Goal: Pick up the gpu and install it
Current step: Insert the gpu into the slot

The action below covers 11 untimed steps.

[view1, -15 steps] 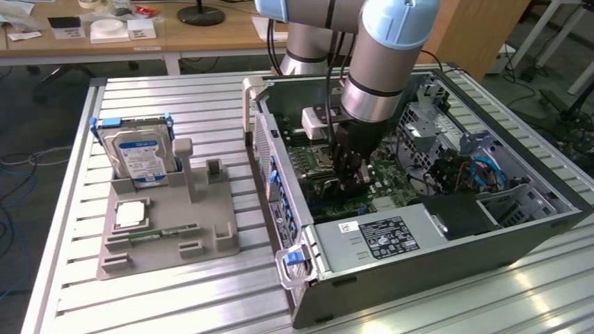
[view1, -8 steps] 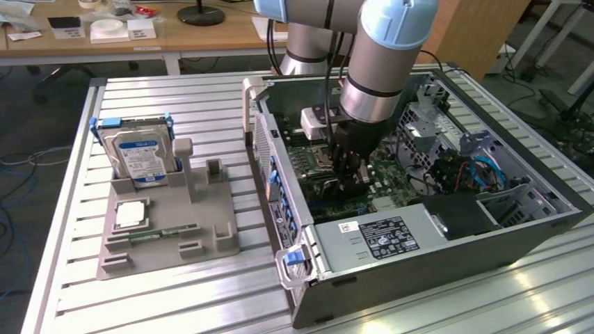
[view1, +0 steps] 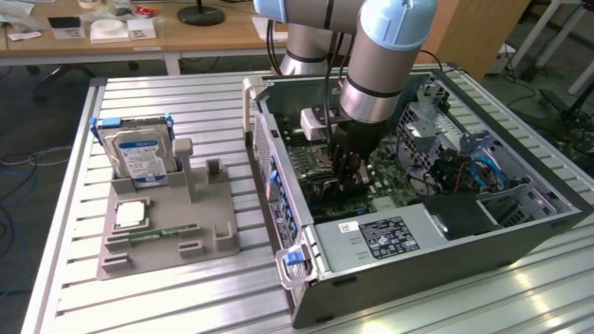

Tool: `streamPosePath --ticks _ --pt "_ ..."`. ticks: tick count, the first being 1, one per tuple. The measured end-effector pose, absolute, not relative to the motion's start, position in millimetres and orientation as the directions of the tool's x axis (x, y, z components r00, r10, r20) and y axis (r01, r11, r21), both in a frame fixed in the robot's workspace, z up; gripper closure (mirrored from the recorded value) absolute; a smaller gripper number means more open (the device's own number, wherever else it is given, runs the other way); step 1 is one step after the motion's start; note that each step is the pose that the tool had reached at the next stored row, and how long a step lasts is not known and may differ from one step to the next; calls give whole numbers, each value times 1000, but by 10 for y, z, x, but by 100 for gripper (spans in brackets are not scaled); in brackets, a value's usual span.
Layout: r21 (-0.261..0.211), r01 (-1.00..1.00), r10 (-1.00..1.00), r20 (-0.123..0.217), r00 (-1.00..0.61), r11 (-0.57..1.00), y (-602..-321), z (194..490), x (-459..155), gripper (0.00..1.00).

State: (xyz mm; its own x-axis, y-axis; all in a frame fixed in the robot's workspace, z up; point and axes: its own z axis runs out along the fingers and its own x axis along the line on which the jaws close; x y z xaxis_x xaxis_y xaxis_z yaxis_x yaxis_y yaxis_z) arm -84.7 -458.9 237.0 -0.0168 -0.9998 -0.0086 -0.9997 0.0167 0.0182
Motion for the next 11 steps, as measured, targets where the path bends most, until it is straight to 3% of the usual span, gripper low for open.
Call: streamPosePath --ticks 2,11 --pt "18 -1000 -1000 -9 -17 17 -4589 2370 -847 60" --pt "18 -1000 -1000 -8 -17 17 -4589 2588 -847 60"
